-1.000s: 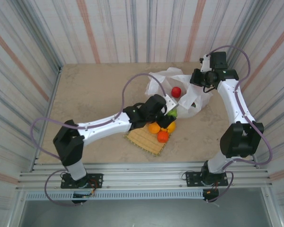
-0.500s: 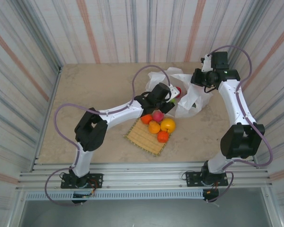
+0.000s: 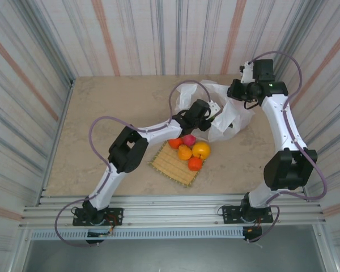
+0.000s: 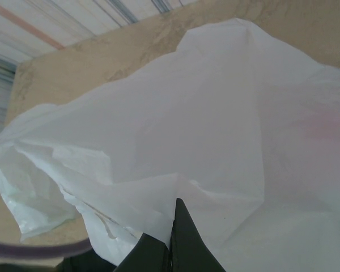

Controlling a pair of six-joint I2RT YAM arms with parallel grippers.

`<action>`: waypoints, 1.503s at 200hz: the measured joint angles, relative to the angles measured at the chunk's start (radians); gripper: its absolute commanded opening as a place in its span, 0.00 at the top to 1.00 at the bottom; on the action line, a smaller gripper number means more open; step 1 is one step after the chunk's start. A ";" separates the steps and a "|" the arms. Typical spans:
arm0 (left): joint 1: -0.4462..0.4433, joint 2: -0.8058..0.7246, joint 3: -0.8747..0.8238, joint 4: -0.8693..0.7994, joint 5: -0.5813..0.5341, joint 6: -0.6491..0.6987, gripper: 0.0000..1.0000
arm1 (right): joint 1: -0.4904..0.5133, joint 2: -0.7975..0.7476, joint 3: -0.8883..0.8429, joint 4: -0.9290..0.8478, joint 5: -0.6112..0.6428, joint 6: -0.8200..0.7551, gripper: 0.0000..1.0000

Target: Place the fruits into the plastic bag

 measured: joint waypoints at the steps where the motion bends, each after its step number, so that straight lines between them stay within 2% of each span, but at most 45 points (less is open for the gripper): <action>1: 0.001 0.000 0.000 0.000 0.000 0.000 0.33 | 0.000 0.000 0.000 0.000 0.000 0.000 1.00; 59: 0.061 0.030 0.060 -0.005 0.008 -0.044 0.32 | 0.000 0.019 0.012 -0.009 -0.018 0.000 1.00; 151: 0.071 0.191 0.279 -0.134 -0.097 -0.053 0.28 | 0.011 0.033 0.021 -0.021 -0.018 -0.001 1.00; 211: 0.087 0.282 0.426 -0.190 -0.121 -0.054 0.26 | 0.011 0.034 0.021 -0.021 -0.018 -0.001 1.00; 300: 0.098 0.321 0.477 -0.219 -0.094 -0.057 0.14 | 0.011 0.034 0.021 -0.025 -0.018 -0.001 1.00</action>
